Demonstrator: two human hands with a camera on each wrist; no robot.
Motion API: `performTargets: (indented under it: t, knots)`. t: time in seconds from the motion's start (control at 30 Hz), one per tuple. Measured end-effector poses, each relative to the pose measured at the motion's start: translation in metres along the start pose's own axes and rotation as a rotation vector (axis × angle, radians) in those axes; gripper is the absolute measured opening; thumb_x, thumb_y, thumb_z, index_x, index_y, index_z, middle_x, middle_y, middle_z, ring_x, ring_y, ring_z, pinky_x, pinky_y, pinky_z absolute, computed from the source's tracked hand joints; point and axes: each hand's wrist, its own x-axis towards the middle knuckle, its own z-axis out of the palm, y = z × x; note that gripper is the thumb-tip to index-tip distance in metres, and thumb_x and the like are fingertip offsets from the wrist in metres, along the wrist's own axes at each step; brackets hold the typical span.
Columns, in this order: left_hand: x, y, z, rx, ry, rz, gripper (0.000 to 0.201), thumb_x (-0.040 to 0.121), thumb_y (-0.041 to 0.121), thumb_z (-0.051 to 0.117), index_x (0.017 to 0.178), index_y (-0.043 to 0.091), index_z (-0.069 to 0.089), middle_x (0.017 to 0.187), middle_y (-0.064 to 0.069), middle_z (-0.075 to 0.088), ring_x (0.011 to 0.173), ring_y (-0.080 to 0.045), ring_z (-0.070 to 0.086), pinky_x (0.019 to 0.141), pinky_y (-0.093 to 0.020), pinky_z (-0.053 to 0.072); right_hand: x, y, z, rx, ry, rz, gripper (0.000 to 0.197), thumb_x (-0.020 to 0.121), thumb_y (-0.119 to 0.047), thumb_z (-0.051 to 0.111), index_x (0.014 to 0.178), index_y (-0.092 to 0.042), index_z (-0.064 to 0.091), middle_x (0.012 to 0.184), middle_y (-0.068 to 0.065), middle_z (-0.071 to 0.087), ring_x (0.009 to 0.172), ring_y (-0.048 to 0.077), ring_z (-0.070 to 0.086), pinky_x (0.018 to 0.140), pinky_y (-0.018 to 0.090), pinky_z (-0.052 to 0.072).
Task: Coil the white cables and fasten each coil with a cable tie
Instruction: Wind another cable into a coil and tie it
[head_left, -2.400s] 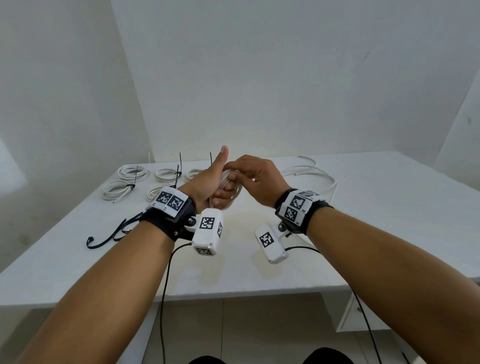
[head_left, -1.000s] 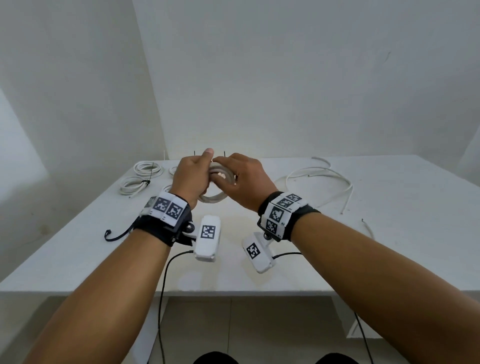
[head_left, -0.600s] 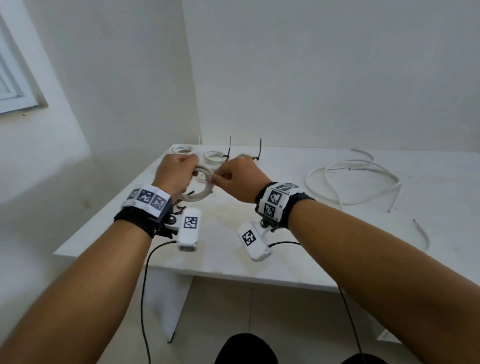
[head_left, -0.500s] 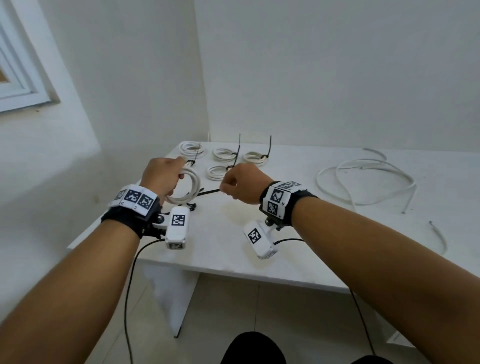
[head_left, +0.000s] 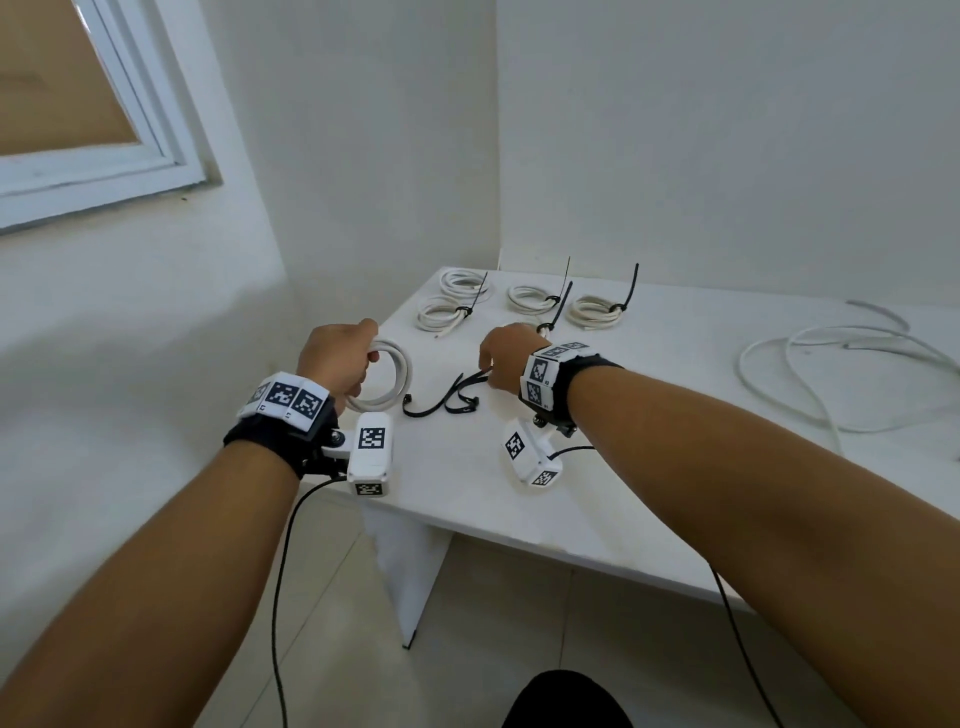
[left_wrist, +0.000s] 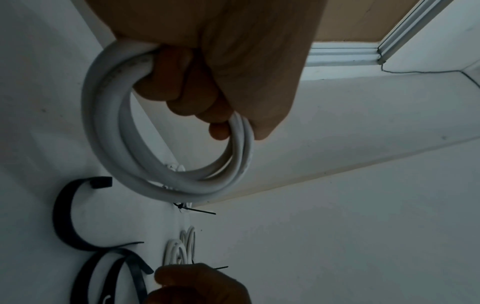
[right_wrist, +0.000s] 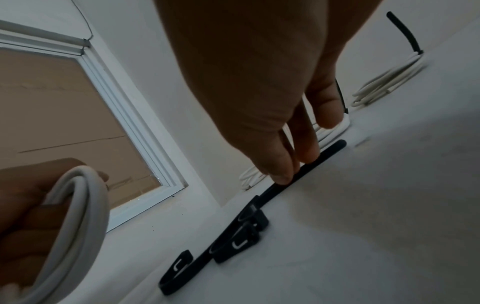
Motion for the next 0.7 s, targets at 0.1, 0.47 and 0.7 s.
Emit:
performTargets:
  t: [0.1,0.47,0.7]
  knots:
    - [0.002,0.0,0.002,-0.013,-0.012,-0.006,0.03,0.084,0.025,0.048,0.063,0.006,0.056,0.053,-0.006,0.041,0.045,-0.021,0.032,0.048,-0.027,0.028,0.003,0.003,0.009,0.001,-0.021,0.025,0.021,0.086,-0.013,0.059,0.103,-0.009,0.071,0.104,0.01,0.07,0.094,0.028,0.067,0.081,0.036,0.058]
    - [-0.007,0.013,0.039,-0.058,-0.111,0.006,0.029,0.085,0.025,0.048,0.063,0.007,0.053,0.046,0.0,0.038,0.041,-0.017,0.029,0.045,-0.025,0.025,-0.003,0.028,0.012,0.127,-0.001,0.069,0.02,0.086,-0.013,0.065,0.106,-0.007,0.069,0.105,0.01,0.07,0.097,0.027,0.067,0.08,0.034,0.057]
    - [-0.012,0.02,0.047,-0.085,-0.132,0.036,0.029,0.084,0.025,0.049,0.061,0.008,0.053,0.044,0.001,0.037,0.039,-0.016,0.028,0.045,-0.024,0.023,-0.026,0.042,-0.003,0.118,-0.021,0.042,0.02,0.087,-0.013,0.06,0.1,-0.001,0.07,0.102,0.013,0.07,0.094,0.029,0.067,0.072,0.03,0.052]
